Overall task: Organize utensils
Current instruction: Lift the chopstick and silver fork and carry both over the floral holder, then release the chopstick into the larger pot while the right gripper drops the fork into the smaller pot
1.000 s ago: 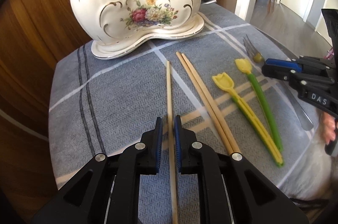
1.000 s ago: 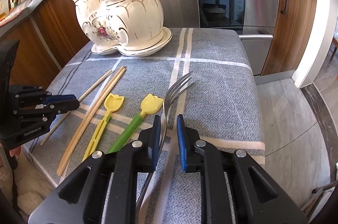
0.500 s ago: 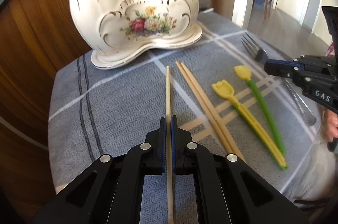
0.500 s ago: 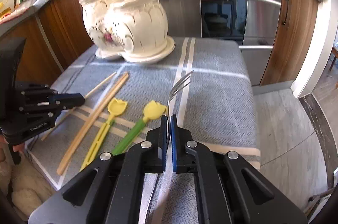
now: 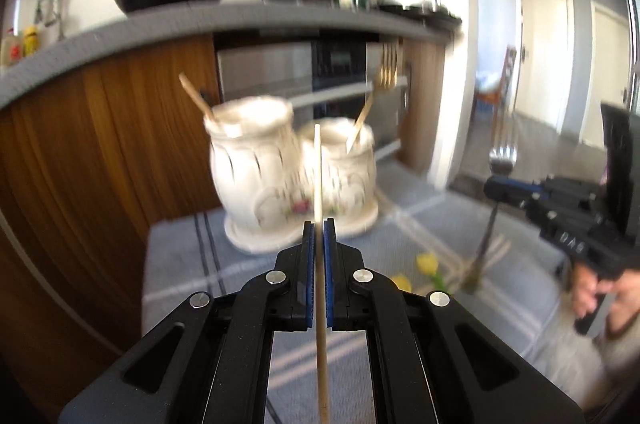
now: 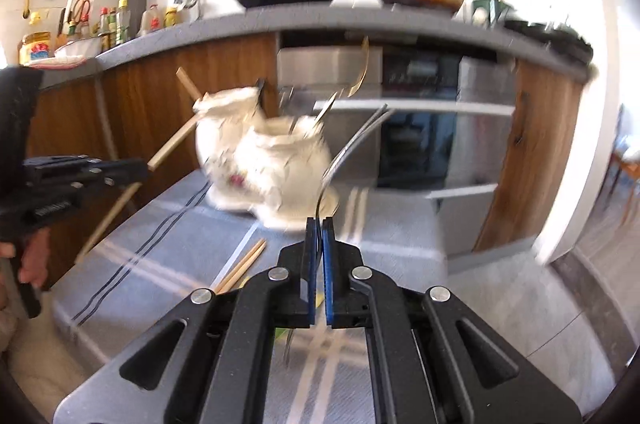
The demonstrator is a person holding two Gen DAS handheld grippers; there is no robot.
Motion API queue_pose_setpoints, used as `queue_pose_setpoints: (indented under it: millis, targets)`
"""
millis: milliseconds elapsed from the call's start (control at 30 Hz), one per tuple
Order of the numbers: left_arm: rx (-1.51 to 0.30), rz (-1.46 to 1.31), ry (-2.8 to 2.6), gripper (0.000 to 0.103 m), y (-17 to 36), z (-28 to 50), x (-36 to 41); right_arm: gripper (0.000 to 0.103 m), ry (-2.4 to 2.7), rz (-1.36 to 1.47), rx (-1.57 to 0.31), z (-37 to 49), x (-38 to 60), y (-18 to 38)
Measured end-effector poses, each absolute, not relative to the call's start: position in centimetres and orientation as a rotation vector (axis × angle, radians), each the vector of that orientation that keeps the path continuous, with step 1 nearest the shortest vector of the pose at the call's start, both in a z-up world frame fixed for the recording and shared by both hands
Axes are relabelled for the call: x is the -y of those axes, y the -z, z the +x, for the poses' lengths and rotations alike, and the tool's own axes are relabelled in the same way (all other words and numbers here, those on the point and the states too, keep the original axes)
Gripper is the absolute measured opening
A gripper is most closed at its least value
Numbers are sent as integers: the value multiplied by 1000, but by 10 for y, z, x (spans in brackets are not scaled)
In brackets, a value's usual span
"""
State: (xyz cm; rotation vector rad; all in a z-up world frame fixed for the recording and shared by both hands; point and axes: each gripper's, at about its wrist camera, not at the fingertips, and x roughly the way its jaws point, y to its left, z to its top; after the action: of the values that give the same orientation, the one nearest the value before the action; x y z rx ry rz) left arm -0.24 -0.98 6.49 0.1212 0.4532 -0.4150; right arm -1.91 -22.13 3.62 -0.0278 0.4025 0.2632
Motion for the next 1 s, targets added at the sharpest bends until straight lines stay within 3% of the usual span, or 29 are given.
queue_pose_setpoints:
  millis: [400, 567, 1000]
  targets:
    - [-243, -34, 379, 5, -152, 56, 11, 2, -162, 42, -141, 22, 244, -138]
    - [-213, -43, 334, 5, -163, 93, 15, 2, -183, 84, -83, 45, 245, -164]
    - [-150, 9, 238, 5, -145, 154, 38, 2, -323, -13, -211, 106, 197, -145]
